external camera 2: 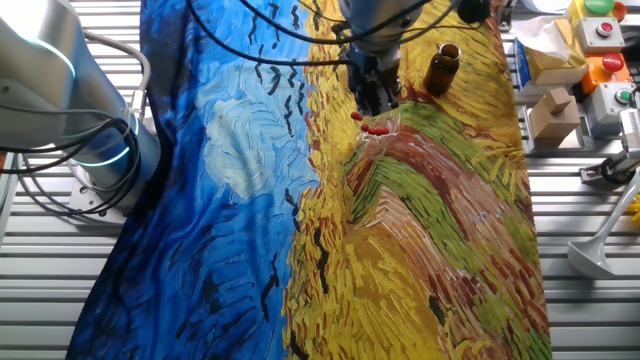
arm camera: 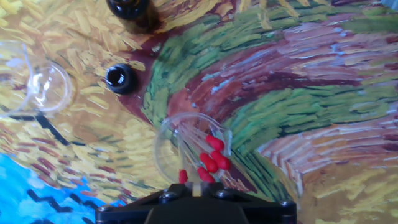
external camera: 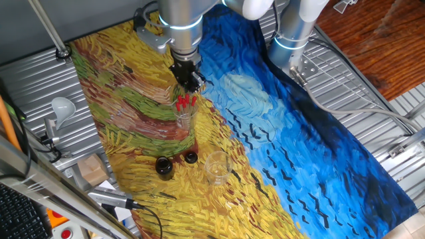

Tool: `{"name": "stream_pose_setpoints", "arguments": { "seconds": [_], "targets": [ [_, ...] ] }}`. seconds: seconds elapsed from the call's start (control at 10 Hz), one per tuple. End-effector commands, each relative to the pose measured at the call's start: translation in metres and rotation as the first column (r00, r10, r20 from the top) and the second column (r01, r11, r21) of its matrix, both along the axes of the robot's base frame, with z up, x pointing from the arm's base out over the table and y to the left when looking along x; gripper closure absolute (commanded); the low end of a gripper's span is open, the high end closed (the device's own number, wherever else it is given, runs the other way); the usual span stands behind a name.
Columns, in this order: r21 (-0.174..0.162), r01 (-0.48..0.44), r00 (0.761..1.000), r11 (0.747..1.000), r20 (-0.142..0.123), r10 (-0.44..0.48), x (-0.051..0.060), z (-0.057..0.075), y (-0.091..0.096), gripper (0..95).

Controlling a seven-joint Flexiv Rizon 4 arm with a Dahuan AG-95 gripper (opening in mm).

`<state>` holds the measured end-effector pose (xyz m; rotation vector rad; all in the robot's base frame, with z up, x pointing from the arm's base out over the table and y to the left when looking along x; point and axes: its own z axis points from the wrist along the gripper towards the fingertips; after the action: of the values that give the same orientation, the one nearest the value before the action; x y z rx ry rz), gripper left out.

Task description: Transfer liquid using a dropper

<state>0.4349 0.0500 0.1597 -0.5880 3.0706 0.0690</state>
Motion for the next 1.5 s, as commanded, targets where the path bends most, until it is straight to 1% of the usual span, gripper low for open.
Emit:
{"name": "stream_pose_setpoints", "arguments": {
  "seconds": [0.1, 0.2, 0.4, 0.5, 0.8, 1.0, 1.4, 1.5],
  "targets": [
    [0.008, 0.001, 1.000, 1.000, 0.003, -0.001, -0.002, 0.000, 0.002, 76.0],
    [0.016, 0.006, 1.000, 1.000, 0.001, -0.006, -0.002, -0.001, 0.004, 76.0],
    [0.016, 0.007, 1.000, 1.000, 0.001, -0.007, -0.002, -0.004, 0.007, 76.0],
    [0.022, -0.001, 1.000, 1.000, 0.002, 0.001, -0.001, -0.008, 0.006, 57.0],
    [0.031, -0.007, 1.000, 0.999, 0.003, 0.007, -0.002, -0.017, 0.005, 57.0],
    [0.028, -0.005, 1.000, 1.000, -0.001, 0.005, -0.003, -0.018, 0.005, 57.0],
    [0.036, 0.001, 1.000, 0.999, 0.001, -0.001, -0.011, -0.023, 0.004, 57.0],
    [0.041, 0.003, 1.000, 0.999, 0.003, -0.003, -0.013, -0.024, 0.003, 76.0]
  ]
}}
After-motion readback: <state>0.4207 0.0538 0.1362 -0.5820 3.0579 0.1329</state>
